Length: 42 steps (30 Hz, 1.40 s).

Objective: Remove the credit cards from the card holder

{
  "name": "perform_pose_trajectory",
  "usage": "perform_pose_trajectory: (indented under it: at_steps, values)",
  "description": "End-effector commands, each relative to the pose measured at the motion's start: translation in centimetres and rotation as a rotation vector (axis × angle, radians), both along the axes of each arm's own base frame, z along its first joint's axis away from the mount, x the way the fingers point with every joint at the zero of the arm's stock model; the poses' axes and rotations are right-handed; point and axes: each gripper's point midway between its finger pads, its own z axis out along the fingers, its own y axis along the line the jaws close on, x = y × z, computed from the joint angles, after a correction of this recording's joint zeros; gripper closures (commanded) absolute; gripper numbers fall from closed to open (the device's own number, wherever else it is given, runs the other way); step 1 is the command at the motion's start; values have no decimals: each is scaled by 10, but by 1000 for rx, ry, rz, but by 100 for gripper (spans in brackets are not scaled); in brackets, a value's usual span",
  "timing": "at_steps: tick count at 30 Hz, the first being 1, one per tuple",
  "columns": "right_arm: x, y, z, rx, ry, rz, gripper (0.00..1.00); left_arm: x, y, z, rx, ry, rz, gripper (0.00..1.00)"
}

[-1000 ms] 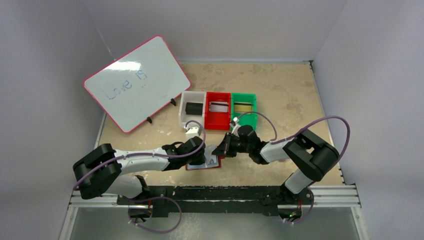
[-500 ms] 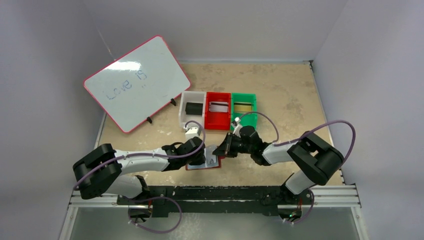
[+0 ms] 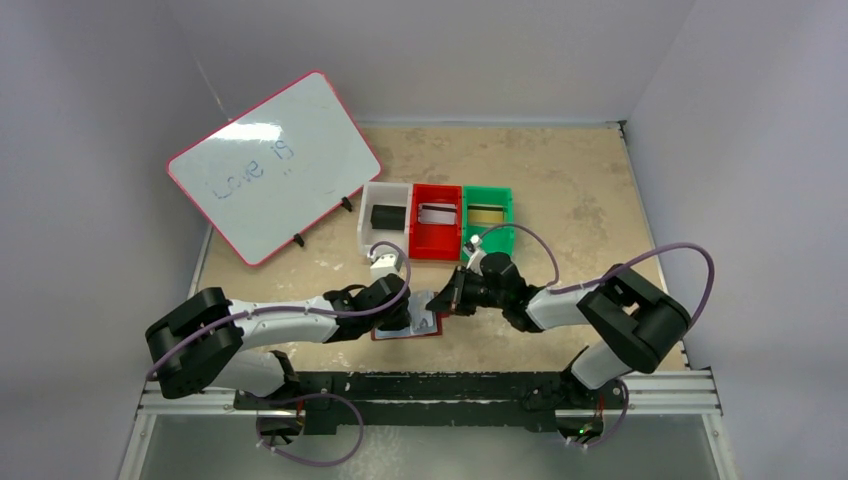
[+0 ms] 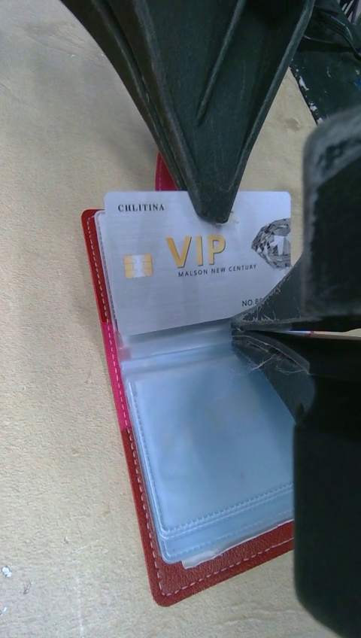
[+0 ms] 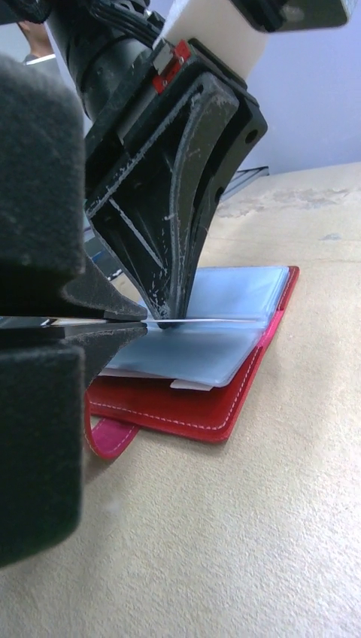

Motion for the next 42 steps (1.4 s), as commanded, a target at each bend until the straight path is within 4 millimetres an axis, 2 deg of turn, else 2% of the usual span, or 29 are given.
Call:
perform_pose_trajectory:
  at_steps: [1,6,10,15,19,24,27,30,33,37,40,42]
  values:
    - [2,5,-8,-27,9,18,100,2,0,5,-5,-11,9,97]
    - [3,5,-12,-35,20,6,98,2,1,4,0,-10,8,98]
    - [4,9,-7,-14,11,17,89,2,1,4,1,-10,5,98]
    - [3,13,-4,16,10,25,89,1,0,3,-1,-6,1,98]
    - [2,14,-8,18,24,25,99,0,1,1,2,-3,0,98]
    - [5,10,0,18,-4,-1,100,1,2,5,0,-12,10,98]
    - [10,1,12,-3,-56,-44,100,6,6,16,-8,-43,37,92]
    - [12,-12,23,-57,-87,-82,100,15,11,39,-22,-109,72,79]
    - [25,-27,44,-101,-183,-155,100,27,18,64,5,-185,90,67]
    - [44,-45,86,-120,-359,-248,100,46,32,87,94,-250,77,55]
    - [61,-60,125,-157,-556,-299,100,68,53,102,136,-260,116,50]
    - [74,-71,147,-218,-709,-330,100,80,70,112,164,-272,147,42]
